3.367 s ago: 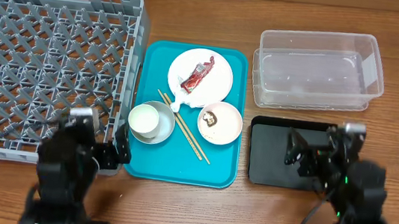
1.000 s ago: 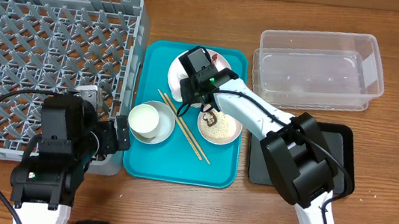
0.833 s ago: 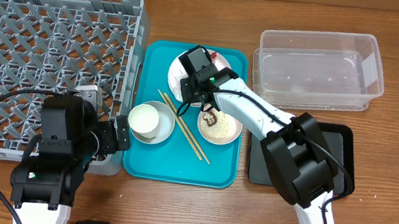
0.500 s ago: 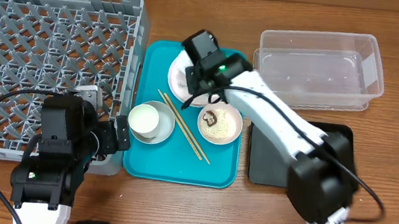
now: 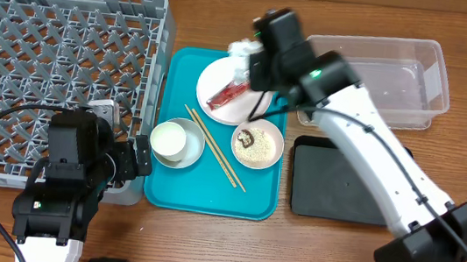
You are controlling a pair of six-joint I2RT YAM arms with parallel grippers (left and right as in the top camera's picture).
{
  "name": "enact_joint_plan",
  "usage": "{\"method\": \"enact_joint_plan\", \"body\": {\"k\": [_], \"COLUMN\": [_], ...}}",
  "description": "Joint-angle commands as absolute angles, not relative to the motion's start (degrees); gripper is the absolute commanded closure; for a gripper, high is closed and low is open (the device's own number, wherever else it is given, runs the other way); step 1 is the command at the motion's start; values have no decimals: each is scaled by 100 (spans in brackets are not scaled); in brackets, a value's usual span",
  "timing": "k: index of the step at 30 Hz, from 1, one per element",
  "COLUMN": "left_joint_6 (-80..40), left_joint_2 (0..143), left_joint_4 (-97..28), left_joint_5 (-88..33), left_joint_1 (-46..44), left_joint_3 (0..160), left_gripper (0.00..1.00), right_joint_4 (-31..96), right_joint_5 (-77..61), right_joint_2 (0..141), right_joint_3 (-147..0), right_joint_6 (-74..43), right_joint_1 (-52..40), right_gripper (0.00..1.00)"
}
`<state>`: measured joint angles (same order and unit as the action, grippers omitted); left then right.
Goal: Sort waste into correct bins and load items into the dishwasher
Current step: 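Carry the tissue with the right gripper and drop it in the clear bin, then grasp the red snack wrapper on the plate with the right gripper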
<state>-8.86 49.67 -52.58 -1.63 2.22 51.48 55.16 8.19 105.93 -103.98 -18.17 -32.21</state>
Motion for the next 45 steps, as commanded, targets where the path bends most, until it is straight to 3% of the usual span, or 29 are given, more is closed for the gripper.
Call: {"method": "enact_joint_plan", "body": {"k": [1, 12, 14, 16, 17, 26, 28, 38, 45], "left_joint_6": [-882, -884, -884, -884, -884, -884, -884, -884, -884], "left_joint_2": [4950, 4950, 4950, 4950, 4950, 4950, 4950, 4950, 4950], "left_joint_4": [-5245, -5146, -5144, -5146, -5151, -5151, -5137, -5140, -5140], "left_joint_5": [-106, -106, -106, -106, -106, -106, -106, -108, -108], "left_joint_1": [189, 189, 189, 189, 189, 189, 189, 189, 189], "left_joint_3": [5304, 5304, 5304, 5304, 5304, 5304, 5304, 5304, 5304], "left_gripper": [0, 0, 0, 0, 0, 0, 0, 0, 0], "right_joint_4": [5498, 5256, 5227, 5168, 5124, 5017, 4932, 4152, 3885], "right_joint_5": [895, -128, -161, -161, -165, -1057, -974, 172, 338], "right_joint_2": [10409, 10630, 10694, 10722, 10722, 10726, 10748, 11500, 12265], "right_joint_3": [-10519, -10471, -10436, -10422, -10425, -10457, -10451, -10311, -10311], "right_joint_6": [-2049, -2104, -2104, -2104, -2104, -2108, -2108, -2139, -3194], "right_joint_1": [-2373, -419, -320, -281, -283, -961, -1302, -2950, -3400], "right_gripper": [94, 89, 78, 34, 31, 26, 21, 20, 18]}}
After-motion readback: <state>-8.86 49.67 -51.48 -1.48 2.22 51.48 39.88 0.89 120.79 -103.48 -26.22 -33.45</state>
